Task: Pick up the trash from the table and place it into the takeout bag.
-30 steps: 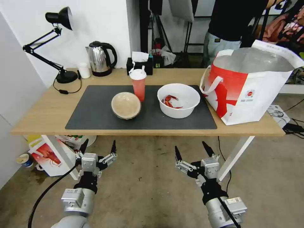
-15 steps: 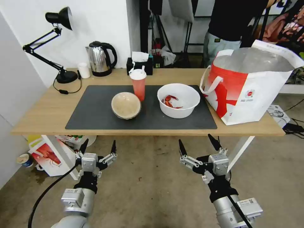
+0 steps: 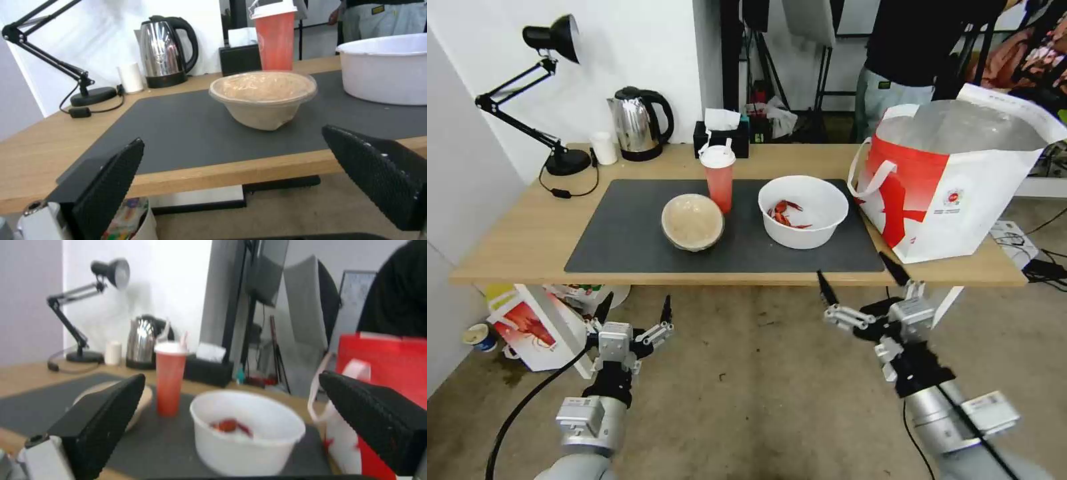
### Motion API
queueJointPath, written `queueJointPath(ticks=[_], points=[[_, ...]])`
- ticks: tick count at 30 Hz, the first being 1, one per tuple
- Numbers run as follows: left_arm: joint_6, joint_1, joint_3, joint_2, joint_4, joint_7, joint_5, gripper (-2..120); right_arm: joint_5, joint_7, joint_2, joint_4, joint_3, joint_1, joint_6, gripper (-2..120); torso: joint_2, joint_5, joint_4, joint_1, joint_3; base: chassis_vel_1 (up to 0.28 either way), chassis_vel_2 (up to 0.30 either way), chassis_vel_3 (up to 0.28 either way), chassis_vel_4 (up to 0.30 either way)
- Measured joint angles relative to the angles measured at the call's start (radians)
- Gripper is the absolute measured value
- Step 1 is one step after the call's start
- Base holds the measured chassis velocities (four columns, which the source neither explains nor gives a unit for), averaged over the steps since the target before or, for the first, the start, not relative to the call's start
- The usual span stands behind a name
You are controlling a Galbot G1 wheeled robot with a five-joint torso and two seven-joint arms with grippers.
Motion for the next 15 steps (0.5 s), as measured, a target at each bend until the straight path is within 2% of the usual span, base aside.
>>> queueJointPath(ticks=[2, 4, 7, 8, 12, 15], points=[[0.0, 0.0, 0.0, 0.0, 0.0, 0.0, 0.0, 100, 0.082, 0.009, -0.066, 0.0, 0.021, 0.053, 0.0, 100, 0.0, -0.0001, 0.0, 0.0, 0.0, 0.0, 0.0, 0.0, 0.0], [0.0, 0.0, 0.0, 0.0, 0.0, 0.0, 0.0, 100, 0.098, 0.01, -0.079, 0.0, 0.023, 0.065, 0.0, 100, 0.0, -0.0001, 0.0, 0.0, 0.0, 0.0, 0.0, 0.0, 0.0], [0.0, 0.0, 0.0, 0.0, 0.0, 0.0, 0.0, 100, 0.236, 0.018, -0.195, -0.042, 0.039, 0.21, -0.014, 100, 0.0, 0.0001, 0.0002, 0.0, 0.0, 0.0, 0.0, 0.0, 0.0], [0.0, 0.0, 0.0, 0.0, 0.0, 0.0, 0.0, 100, 0.236, 0.018, -0.195, -0.042, 0.039, 0.21, -0.014, 100, 0.0, 0.0001, 0.0002, 0.0, 0.0, 0.0, 0.0, 0.0, 0.0], [0.0, 0.0, 0.0, 0.0, 0.0, 0.0, 0.0, 100, 0.405, 0.003, -0.305, -0.079, 0.048, 0.36, -0.069, 100, 0.0, -0.0003, 0.0003, 0.0, 0.0, 0.0, 0.0, 0.0, 0.0], [0.0, 0.0, 0.0, 0.0, 0.0, 0.0, 0.0, 100, 0.449, -0.008, -0.336, -0.093, 0.043, 0.4, -0.076, 100, 0.0, -0.0003, 0.0002, 0.0, 0.0, 0.0, 0.0, 0.0, 0.0]])
